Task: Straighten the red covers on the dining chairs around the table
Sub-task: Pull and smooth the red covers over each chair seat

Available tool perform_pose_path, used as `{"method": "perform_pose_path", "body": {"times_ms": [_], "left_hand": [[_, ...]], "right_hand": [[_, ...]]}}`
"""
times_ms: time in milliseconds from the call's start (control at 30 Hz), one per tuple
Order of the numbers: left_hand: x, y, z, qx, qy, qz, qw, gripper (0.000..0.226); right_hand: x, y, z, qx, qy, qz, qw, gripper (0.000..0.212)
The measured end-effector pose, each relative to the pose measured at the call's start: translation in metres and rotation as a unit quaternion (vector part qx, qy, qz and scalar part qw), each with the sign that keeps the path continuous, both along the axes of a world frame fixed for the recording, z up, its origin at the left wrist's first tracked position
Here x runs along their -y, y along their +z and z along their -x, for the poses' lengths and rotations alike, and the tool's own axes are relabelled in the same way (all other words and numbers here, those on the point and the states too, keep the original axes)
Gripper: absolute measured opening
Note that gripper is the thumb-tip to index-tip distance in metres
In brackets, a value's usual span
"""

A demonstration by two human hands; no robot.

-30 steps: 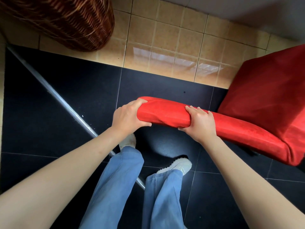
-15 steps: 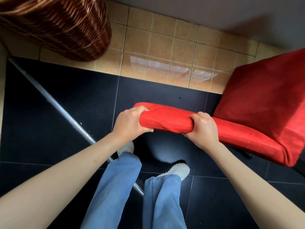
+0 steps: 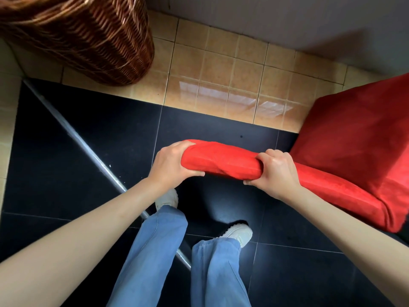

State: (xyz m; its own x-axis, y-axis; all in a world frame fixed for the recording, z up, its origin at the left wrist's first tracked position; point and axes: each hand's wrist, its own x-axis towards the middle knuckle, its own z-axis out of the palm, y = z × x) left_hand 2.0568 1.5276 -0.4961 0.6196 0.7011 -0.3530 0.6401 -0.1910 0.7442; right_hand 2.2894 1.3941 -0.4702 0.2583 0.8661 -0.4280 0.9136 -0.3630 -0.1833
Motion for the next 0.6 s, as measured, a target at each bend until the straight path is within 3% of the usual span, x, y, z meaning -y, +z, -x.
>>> {"method": "perform_pose_path", "body": {"times_ms": [600], "left_hand": [[0.0, 0.085, -0.03, 0.007, -0.095, -0.082, 0.992, 0.063]], "right_hand": [[0.021, 0.063, -0.024, -0.04, -0.057, -0.058, 0.996, 0.062]]}}
